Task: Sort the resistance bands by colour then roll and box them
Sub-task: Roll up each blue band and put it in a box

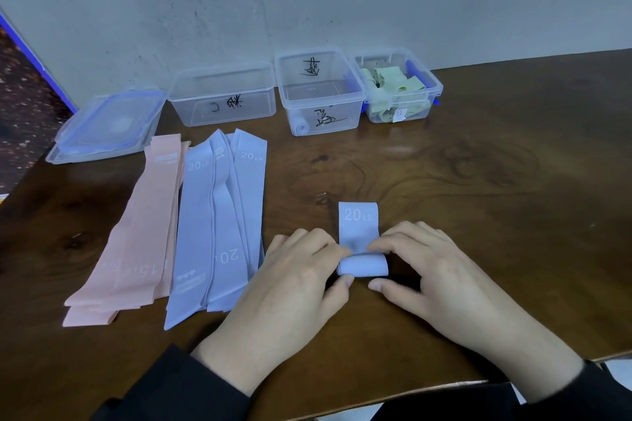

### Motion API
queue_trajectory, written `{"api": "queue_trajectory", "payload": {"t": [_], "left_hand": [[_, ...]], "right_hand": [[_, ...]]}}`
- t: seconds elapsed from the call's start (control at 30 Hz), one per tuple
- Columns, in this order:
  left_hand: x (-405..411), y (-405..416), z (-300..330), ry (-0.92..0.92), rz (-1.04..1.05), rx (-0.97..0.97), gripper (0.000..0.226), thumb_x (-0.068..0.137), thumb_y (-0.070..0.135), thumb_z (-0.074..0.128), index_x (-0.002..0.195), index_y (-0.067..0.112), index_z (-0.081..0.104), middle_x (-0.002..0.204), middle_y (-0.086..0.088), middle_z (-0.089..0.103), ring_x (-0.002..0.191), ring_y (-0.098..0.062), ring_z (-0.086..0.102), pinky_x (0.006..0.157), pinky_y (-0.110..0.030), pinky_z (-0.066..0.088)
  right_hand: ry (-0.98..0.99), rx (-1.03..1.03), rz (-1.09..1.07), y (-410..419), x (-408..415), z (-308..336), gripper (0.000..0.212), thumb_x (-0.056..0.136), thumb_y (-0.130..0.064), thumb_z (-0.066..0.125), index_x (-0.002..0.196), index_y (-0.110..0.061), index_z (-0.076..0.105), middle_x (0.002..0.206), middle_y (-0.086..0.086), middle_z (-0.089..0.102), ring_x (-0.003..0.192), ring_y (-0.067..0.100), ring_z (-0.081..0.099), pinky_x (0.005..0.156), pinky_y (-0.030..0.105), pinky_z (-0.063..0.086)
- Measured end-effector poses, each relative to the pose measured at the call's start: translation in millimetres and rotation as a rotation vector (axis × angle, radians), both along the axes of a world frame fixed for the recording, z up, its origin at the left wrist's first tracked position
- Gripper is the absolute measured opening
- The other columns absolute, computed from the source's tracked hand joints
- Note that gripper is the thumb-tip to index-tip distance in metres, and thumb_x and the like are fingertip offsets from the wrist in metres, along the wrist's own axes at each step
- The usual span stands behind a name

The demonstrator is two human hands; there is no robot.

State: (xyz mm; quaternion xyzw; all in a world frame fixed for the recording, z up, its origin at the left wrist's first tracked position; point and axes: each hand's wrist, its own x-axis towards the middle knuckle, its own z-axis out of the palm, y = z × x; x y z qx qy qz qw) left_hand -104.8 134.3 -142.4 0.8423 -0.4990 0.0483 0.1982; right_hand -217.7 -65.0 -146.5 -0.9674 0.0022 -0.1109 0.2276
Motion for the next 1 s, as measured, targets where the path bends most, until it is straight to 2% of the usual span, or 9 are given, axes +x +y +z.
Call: {"api": "queue_trajectory", "payload": {"t": [0.07, 0.17, 0.3, 0.43, 0.53, 0.63, 0.8, 1.0], "left_hand": [[-0.4, -0.1, -0.4, 0.002, 0.008, -0.006, 0.038, 0.099, 0.046, 0.039, 0.120, 0.029, 0.066, 0.102, 0.017, 0.054, 0.093, -0.004, 0.045, 0.081, -0.030, 0.045], [0.5, 0.0, -1.2, 0.003, 0.009, -0.006, 0.038, 0.095, 0.050, 0.043, 0.121, 0.030, 0.063, 0.104, 0.017, 0.055, 0.094, -0.004, 0.045, 0.080, -0.028, 0.045], [1.2, 0.2, -0.4, 0.017, -0.005, 0.004, 0.026, 0.096, 0.043, 0.048, 0.114, 0.031, 0.062, 0.105, 0.017, 0.054, 0.094, -0.004, 0.046, 0.082, -0.030, 0.045], [-0.5, -0.1, 1.0, 0.012, 0.000, 0.002, 0.034, 0.097, 0.045, 0.038, 0.115, 0.031, 0.064, 0.103, 0.017, 0.053, 0.094, -0.005, 0.045, 0.082, -0.029, 0.043], [-0.3, -0.1, 0.0, 0.012, 0.019, -0.014, 0.037, 0.096, 0.047, 0.041, 0.120, 0.029, 0.063, 0.104, 0.017, 0.054, 0.094, -0.004, 0.044, 0.081, -0.026, 0.042], [1.6, -0.1, -0.5, 0.024, 0.019, -0.011, 0.033, 0.093, 0.048, 0.046, 0.116, 0.031, 0.061, 0.104, 0.018, 0.053, 0.093, -0.002, 0.043, 0.081, -0.025, 0.041], [0.2, 0.6, -0.5, 0.000, 0.014, 0.003, 0.034, 0.095, 0.049, 0.041, 0.113, 0.030, 0.063, 0.101, 0.017, 0.051, 0.092, -0.003, 0.042, 0.080, -0.026, 0.042], [0.6, 0.1, -0.7, 0.028, 0.012, -0.002, 0.037, 0.091, 0.053, 0.044, 0.117, 0.032, 0.060, 0.104, 0.019, 0.051, 0.094, -0.002, 0.044, 0.081, -0.025, 0.041]], "right_hand": [[-0.002, 0.000, 0.004, 0.1, 0.1, -0.1, 0.031, 0.093, -0.056, 0.052, 0.115, -0.037, 0.063, 0.112, -0.025, 0.052, 0.103, 0.008, 0.054, 0.090, 0.034, 0.046], [-0.001, -0.006, -0.008, 0.7, 0.2, -0.2, 0.035, 0.096, -0.056, 0.045, 0.115, -0.035, 0.066, 0.111, -0.024, 0.052, 0.102, 0.009, 0.053, 0.089, 0.034, 0.046], [-0.003, -0.001, -0.004, 1.5, 0.2, 0.9, 0.037, 0.095, -0.057, 0.047, 0.118, -0.034, 0.065, 0.112, -0.024, 0.052, 0.103, 0.008, 0.053, 0.090, 0.034, 0.047], [0.000, 0.011, 0.003, 0.6, 0.4, 1.4, 0.033, 0.090, -0.059, 0.052, 0.114, -0.037, 0.061, 0.113, -0.025, 0.052, 0.103, 0.008, 0.054, 0.089, 0.036, 0.047], [-0.012, 0.011, 0.001, 0.7, 0.4, 0.3, 0.029, 0.094, -0.055, 0.050, 0.111, -0.036, 0.063, 0.112, -0.024, 0.052, 0.101, 0.009, 0.054, 0.088, 0.036, 0.046], [-0.018, 0.000, -0.005, 1.6, 0.3, -0.6, 0.032, 0.097, -0.054, 0.047, 0.114, -0.033, 0.066, 0.111, -0.024, 0.052, 0.100, 0.009, 0.053, 0.088, 0.036, 0.046], [-0.004, 0.007, 0.003, 0.6, -0.4, 0.5, 0.039, 0.091, -0.062, 0.052, 0.119, -0.036, 0.062, 0.115, -0.025, 0.052, 0.106, 0.007, 0.055, 0.093, 0.036, 0.047], [-0.031, 0.001, 0.000, 0.8, 0.0, -1.2, 0.035, 0.095, -0.056, 0.049, 0.116, -0.034, 0.067, 0.110, -0.024, 0.050, 0.102, 0.008, 0.054, 0.089, 0.036, 0.047]]}}
